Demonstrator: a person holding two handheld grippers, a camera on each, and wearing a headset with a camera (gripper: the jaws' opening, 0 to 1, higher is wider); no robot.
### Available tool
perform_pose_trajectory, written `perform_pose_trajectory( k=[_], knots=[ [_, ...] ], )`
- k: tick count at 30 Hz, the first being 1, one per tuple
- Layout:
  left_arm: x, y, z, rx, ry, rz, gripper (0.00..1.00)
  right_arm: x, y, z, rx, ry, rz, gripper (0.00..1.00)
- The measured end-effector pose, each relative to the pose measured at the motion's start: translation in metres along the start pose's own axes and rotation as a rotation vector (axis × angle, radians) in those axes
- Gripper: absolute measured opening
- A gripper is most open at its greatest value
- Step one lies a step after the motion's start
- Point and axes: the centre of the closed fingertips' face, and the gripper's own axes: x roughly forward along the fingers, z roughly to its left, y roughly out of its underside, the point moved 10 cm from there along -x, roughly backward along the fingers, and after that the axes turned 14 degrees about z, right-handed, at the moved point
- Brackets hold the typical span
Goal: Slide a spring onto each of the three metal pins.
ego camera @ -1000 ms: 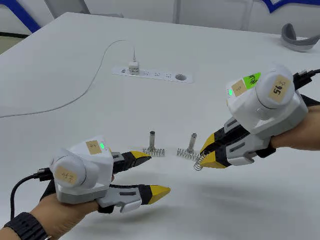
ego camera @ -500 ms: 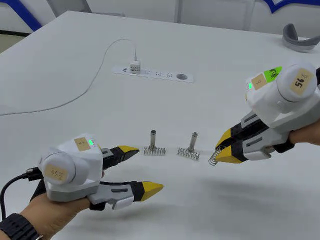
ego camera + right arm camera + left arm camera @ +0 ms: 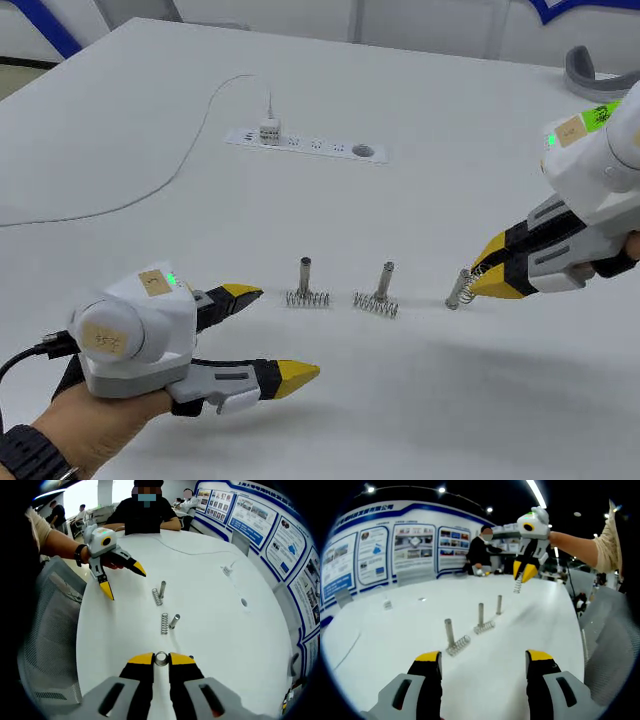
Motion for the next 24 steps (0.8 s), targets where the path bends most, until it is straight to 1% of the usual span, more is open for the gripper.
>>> perform_pose_trajectory(
  k=[4,8,15,17,24],
  knots=[
    [0.0,0.001,0.0,-0.007,-0.002,0.001,0.7,-0.003,0.003,-0.009,0.018,0.02,0.005,0.12],
    [0.0,0.0,0.0,-0.006,-0.002,0.001,0.71,-0.001,0.004,-0.017,0.029,0.029,0.015,0.12],
    [-0.001,0.0,0.001,-0.008,-0.007,0.001,0.72,0.005,0.003,-0.033,0.056,0.043,0.021,0.12],
    [-0.001,0.0,0.001,-0.009,-0.006,0.002,0.72,0.008,0.003,-0.037,0.065,0.04,0.029,0.12],
    [-0.002,0.002,0.001,-0.012,-0.008,0.006,0.72,0.018,0.003,-0.042,0.071,0.032,0.05,0.12]
  ],
)
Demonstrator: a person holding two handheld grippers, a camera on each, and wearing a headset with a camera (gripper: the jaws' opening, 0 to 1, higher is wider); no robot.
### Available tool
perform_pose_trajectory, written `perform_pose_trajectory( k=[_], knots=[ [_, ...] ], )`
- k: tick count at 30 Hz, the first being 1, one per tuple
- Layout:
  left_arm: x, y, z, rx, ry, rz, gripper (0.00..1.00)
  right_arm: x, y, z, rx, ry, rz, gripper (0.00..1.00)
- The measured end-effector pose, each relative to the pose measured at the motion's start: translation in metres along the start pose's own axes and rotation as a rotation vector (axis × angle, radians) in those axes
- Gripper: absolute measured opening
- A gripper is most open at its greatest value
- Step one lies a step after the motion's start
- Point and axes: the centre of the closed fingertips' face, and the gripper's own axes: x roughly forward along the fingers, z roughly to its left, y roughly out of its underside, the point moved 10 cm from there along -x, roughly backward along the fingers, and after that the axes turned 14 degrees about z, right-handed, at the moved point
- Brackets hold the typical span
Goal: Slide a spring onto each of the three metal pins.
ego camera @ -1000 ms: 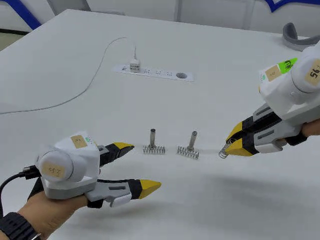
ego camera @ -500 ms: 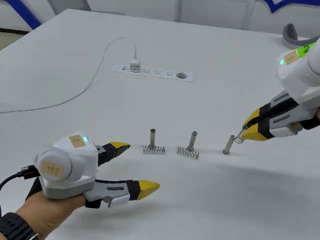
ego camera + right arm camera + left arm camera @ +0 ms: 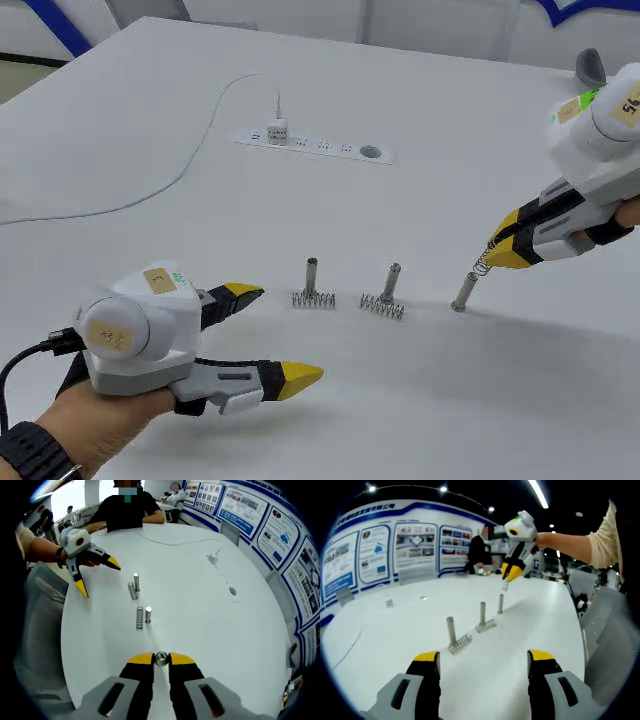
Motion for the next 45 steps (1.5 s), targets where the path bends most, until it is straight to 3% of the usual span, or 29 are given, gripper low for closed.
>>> perform_pose_trajectory(
  k=[17,28,45],
  knots=[
    [-0.003,0.001,-0.001,-0.006,-0.006,0.003,0.71,0.014,-0.002,-0.005,-0.004,-0.025,0.029,0.12],
    [-0.001,0.003,-0.001,-0.013,-0.009,0.006,0.71,0.032,-0.001,-0.009,-0.001,-0.054,0.06,0.12],
    [0.0,0.002,-0.001,-0.013,-0.006,0.009,0.71,0.056,0.004,-0.004,0.017,-0.086,0.103,0.12]
  ],
)
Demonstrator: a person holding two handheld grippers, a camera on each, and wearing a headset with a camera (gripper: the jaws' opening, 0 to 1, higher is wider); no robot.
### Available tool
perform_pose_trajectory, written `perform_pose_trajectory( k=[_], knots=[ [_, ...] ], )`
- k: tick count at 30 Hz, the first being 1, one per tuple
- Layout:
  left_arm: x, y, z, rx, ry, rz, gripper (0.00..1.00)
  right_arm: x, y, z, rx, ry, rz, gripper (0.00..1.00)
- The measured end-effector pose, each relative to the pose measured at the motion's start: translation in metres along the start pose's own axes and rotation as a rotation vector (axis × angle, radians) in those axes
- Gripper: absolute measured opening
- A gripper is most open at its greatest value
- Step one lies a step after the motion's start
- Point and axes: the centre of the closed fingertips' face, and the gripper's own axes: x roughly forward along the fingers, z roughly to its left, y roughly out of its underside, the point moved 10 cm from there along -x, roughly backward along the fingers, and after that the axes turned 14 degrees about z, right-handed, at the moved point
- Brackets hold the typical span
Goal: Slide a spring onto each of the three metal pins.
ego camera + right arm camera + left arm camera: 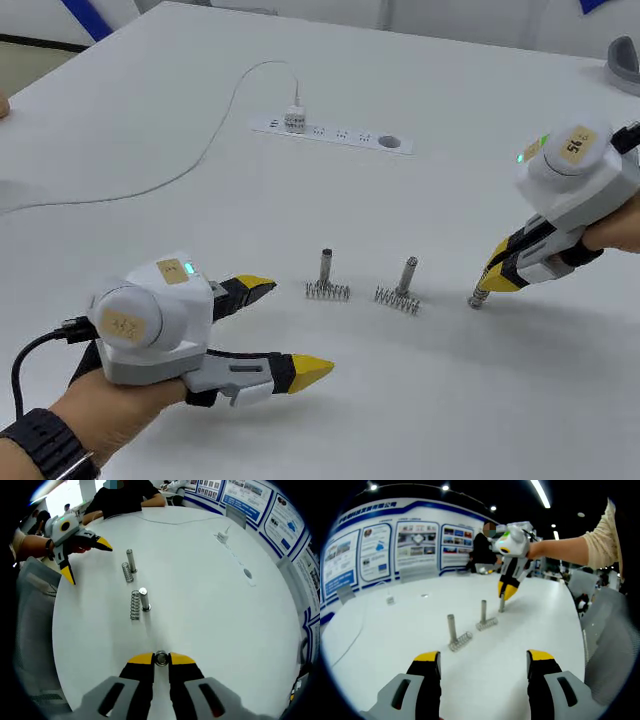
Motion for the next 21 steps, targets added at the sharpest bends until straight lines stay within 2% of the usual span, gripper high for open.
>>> perform_pose_trajectory(
  k=[10,21],
  knots=[
    [0.0005,0.0,0.0003,-0.001,0.001,-0.001,0.71,0.0082,0.0007,0.0016,-0.002,-0.003,0.019,0.12],
    [0.0004,0.0008,0.0012,-0.002,0.001,-0.002,0.71,0.0082,0.0001,0.0025,0.0,0.0,0.015,0.14]
  ],
)
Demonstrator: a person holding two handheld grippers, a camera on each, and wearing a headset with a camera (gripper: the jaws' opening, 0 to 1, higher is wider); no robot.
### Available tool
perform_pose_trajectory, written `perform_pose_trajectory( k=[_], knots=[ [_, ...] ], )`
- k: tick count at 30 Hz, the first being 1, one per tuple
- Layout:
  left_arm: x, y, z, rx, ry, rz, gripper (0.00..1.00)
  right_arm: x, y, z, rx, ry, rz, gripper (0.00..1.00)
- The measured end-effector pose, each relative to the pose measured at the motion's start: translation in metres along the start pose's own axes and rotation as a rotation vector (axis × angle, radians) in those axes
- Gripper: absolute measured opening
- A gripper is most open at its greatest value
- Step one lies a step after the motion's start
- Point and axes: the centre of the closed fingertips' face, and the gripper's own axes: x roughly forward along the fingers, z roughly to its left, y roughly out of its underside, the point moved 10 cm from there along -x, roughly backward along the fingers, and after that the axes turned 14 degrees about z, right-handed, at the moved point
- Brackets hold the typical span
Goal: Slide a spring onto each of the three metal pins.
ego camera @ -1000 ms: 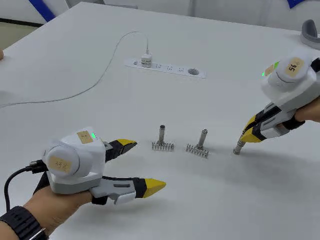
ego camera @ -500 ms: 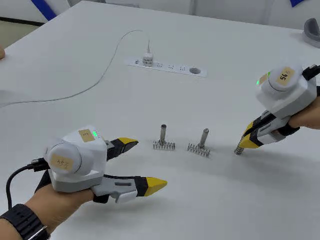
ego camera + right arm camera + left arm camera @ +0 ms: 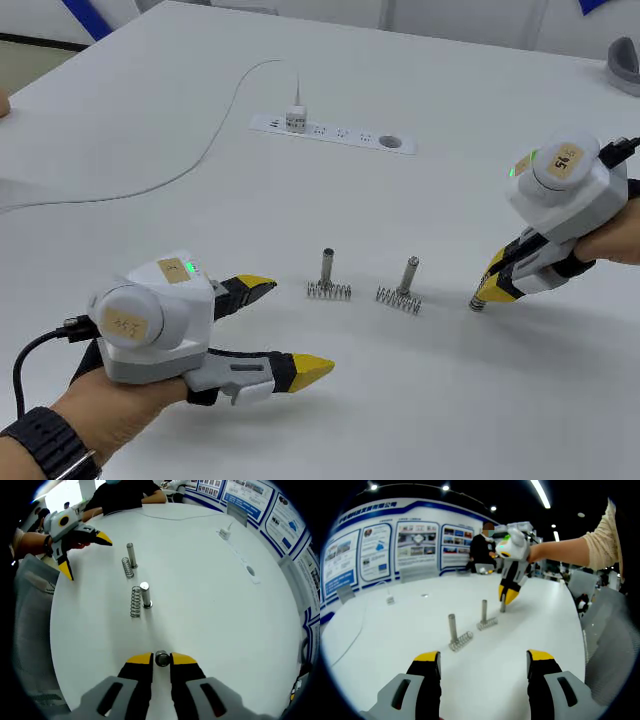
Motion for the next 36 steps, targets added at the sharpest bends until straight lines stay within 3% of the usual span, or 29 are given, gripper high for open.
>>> perform_pose_trajectory(
  k=[13,24,36],
  knots=[
    [0.001,-0.002,-0.001,0.007,0.005,-0.003,0.71,-0.015,-0.001,0.005,-0.011,0.036,-0.028,0.21],
    [0.0,-0.003,-0.003,0.01,0.005,-0.007,0.71,-0.026,-0.014,0.016,-0.042,0.045,-0.069,0.22],
    [-0.002,-0.005,-0.003,0.013,0.0,-0.009,0.7,-0.016,-0.034,0.03,-0.066,0.023,-0.087,0.22]
  ],
)
